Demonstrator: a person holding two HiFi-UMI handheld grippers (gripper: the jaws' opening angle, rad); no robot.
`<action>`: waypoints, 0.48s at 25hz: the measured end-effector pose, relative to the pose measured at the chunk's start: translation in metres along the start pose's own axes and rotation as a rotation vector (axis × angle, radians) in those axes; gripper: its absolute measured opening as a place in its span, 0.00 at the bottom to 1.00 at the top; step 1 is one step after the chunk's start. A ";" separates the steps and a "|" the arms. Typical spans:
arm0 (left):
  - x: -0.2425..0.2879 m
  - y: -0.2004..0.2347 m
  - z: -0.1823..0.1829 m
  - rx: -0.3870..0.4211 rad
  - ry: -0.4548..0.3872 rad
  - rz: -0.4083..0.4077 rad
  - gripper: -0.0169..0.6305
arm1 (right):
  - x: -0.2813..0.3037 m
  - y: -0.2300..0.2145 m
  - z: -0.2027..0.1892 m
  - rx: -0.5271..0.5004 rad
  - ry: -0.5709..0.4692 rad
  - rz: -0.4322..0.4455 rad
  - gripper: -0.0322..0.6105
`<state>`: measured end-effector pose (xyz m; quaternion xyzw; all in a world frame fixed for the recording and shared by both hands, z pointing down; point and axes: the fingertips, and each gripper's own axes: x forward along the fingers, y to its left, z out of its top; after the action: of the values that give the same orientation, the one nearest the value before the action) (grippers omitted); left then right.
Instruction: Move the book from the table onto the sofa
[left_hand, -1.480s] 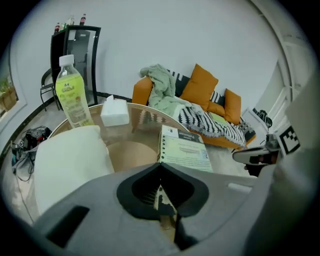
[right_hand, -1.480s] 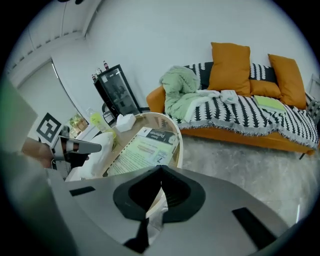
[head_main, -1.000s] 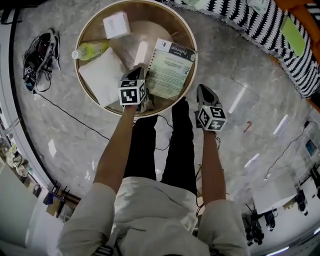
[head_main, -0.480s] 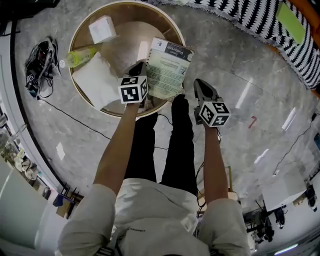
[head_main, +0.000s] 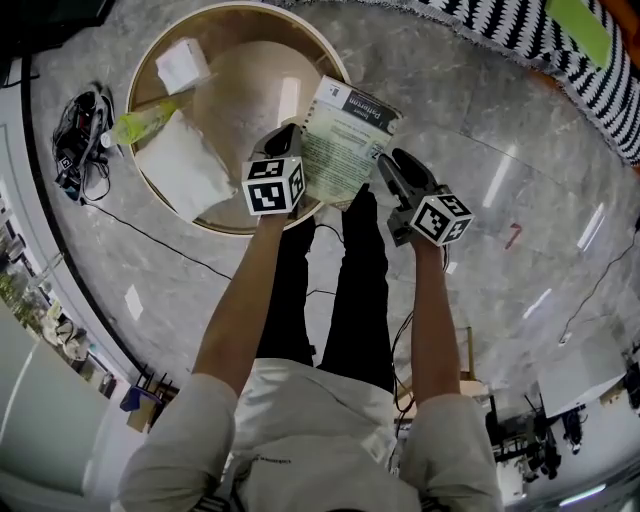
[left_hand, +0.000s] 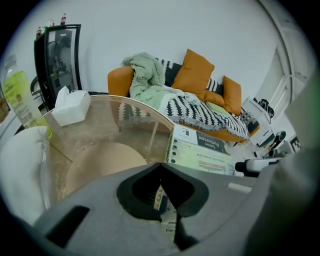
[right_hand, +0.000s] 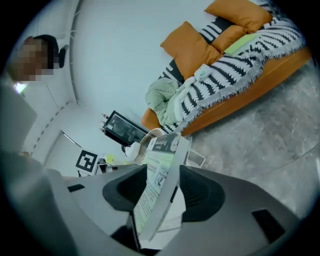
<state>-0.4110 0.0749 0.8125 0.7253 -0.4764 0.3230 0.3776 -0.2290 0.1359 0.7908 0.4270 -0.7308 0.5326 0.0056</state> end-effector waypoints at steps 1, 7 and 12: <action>0.001 0.001 0.002 0.004 -0.006 0.007 0.04 | 0.003 -0.002 -0.001 0.023 0.010 0.024 0.34; 0.007 0.011 0.001 0.030 0.001 0.028 0.04 | 0.023 -0.017 -0.021 0.190 0.045 0.131 0.44; 0.011 0.011 -0.001 0.059 0.024 0.026 0.04 | 0.043 -0.012 -0.033 0.315 0.087 0.246 0.44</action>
<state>-0.4181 0.0684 0.8246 0.7260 -0.4713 0.3507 0.3575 -0.2638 0.1343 0.8345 0.3067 -0.6844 0.6546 -0.0949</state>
